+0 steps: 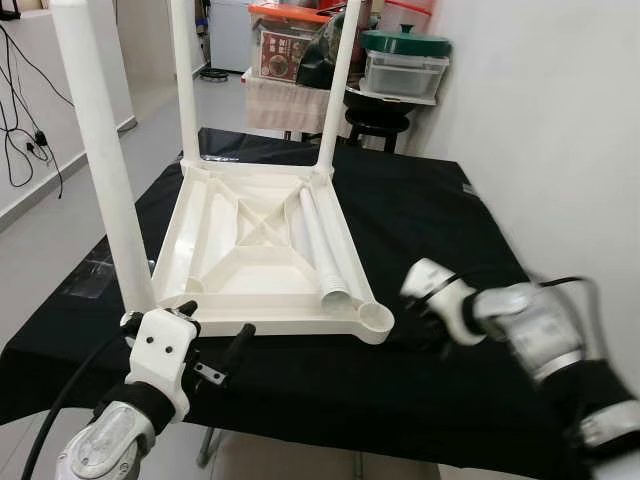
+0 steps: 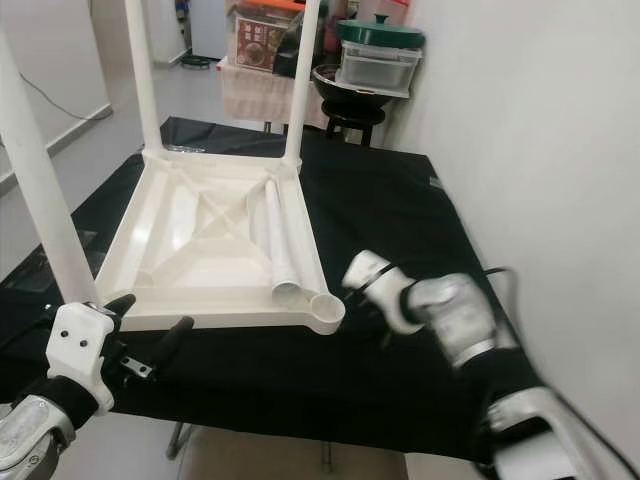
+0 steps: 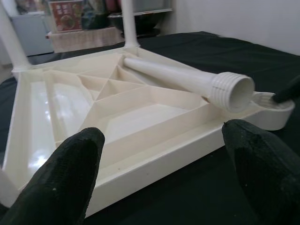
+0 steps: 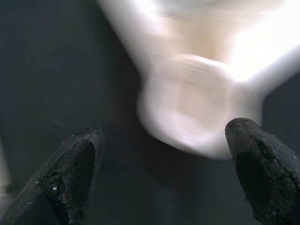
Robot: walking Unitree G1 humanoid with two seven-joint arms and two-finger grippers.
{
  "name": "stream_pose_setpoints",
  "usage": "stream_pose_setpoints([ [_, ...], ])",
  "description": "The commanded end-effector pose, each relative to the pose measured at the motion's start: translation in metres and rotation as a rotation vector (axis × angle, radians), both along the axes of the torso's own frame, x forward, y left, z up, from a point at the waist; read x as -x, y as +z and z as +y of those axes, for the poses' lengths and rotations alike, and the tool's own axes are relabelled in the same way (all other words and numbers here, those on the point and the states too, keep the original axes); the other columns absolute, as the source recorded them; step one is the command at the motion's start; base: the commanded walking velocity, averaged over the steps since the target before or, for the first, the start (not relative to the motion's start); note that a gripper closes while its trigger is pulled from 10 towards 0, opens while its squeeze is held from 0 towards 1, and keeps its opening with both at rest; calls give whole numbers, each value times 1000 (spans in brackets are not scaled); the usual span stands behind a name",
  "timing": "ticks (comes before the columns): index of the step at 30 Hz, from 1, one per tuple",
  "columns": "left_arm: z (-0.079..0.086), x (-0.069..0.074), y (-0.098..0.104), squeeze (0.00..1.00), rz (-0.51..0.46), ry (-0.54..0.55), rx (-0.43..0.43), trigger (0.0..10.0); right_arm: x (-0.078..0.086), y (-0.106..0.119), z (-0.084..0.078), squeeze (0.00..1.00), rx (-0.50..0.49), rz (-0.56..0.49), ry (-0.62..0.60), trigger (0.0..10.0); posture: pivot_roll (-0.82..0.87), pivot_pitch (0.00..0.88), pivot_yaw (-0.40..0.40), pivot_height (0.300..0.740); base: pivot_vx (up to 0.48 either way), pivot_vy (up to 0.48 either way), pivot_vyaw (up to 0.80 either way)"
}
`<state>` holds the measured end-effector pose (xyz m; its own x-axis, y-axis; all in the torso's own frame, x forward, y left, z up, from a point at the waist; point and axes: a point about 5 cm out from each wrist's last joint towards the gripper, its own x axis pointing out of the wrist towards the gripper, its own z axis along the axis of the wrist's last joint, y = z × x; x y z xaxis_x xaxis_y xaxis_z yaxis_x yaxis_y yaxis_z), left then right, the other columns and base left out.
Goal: Building children table
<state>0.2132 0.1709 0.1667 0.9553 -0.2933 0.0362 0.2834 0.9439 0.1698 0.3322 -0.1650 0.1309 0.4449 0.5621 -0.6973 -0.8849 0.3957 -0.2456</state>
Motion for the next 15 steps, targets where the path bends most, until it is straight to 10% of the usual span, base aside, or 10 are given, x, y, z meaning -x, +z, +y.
stream_pose_setpoints([
  [1,-2,1,-3,0,13,-17,-17,10000,-5,2,-2,0,32,-3,-56,10000,130,0,-116,740,0,0,0],
  [15,-1,4,-2,0,11,-14,-13,10000,-12,13,15,0,10,0,-47,10000,133,2,-118,740,0,0,0],
])
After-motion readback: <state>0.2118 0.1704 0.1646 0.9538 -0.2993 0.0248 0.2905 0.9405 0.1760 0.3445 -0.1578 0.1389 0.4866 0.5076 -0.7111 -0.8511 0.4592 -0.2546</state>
